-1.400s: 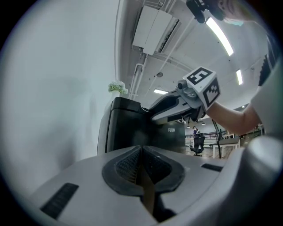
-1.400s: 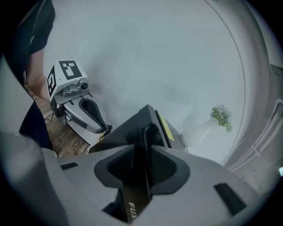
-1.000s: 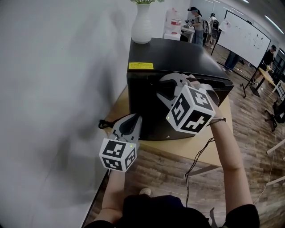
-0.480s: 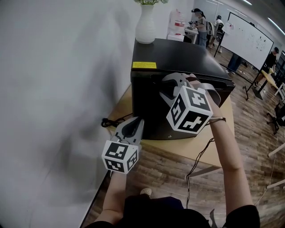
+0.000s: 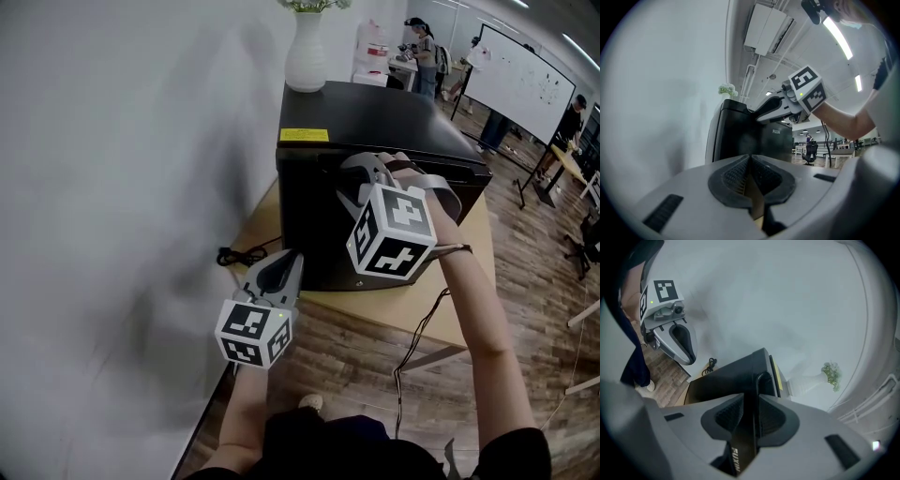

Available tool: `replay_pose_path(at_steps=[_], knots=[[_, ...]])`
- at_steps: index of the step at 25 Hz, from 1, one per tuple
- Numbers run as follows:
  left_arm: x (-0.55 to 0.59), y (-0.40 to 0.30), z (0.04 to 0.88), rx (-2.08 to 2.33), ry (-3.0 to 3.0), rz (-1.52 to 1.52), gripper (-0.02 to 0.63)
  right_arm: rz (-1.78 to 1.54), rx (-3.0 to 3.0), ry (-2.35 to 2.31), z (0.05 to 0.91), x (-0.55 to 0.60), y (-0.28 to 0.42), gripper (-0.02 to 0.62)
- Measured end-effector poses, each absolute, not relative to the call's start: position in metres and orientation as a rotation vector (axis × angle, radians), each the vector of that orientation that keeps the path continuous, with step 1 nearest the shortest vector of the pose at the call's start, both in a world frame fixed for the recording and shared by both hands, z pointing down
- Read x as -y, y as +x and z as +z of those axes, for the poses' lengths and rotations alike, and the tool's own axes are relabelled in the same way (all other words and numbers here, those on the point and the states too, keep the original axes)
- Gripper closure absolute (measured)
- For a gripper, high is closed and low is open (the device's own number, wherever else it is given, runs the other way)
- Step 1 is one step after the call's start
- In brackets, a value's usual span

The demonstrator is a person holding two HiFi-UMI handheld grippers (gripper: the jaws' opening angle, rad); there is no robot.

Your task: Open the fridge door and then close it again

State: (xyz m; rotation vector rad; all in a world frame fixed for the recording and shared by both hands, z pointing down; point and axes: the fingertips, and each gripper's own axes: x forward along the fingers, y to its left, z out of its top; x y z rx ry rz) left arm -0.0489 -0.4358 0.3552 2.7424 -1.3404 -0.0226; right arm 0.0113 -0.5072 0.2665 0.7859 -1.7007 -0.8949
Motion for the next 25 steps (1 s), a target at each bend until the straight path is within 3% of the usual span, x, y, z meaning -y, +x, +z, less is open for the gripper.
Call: replay_pose_path(at_steps=[10,25], knots=[[0.416,-0.050,0.363,1.360,2.711,-0.007,0.594,-0.901,1.674,0.811,0.269,0.505,0.012,0.517],[0.347,-0.043,0.356,1.406,2.698,-0.013,0.594,-0.931,1.755,0.717,0.265,0.403,0.025,0.508]])
